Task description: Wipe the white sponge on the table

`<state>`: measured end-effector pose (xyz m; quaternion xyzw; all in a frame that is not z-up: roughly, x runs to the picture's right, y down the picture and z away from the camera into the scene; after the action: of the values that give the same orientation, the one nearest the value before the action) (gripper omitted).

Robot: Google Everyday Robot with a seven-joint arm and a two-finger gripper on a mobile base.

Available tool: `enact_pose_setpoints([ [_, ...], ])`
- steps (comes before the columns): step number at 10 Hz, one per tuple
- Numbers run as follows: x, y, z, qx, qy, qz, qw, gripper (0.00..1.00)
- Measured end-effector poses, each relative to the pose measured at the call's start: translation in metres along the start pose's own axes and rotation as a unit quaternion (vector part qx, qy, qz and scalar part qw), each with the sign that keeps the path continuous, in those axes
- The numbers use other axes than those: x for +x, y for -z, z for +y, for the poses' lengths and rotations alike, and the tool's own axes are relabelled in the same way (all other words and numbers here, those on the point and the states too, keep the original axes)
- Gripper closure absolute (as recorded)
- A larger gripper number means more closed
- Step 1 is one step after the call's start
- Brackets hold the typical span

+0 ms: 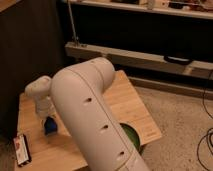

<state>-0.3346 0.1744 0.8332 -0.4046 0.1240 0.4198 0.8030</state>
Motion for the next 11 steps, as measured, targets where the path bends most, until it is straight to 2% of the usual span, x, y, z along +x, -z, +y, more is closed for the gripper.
enact_pose_setpoints([
  [2,-0.016,0.002,-0.032,0.003,-0.028,0.003,0.9996,0.64],
  [4,-0.018,0.004,-0.062,0.003,-0.058,0.005,0.9983,0.64],
  [6,-0.002,0.008,-0.087,0.001,-0.086,0.001,0.9963,0.64],
  [7,0.014,0.012,-0.101,-0.001,-0.098,-0.002,0.9952,0.64],
  [9,0.036,0.019,-0.109,-0.005,-0.104,-0.010,0.9945,0.64],
  [11,0.057,0.021,-0.091,-0.009,-0.088,-0.018,0.9959,0.64],
])
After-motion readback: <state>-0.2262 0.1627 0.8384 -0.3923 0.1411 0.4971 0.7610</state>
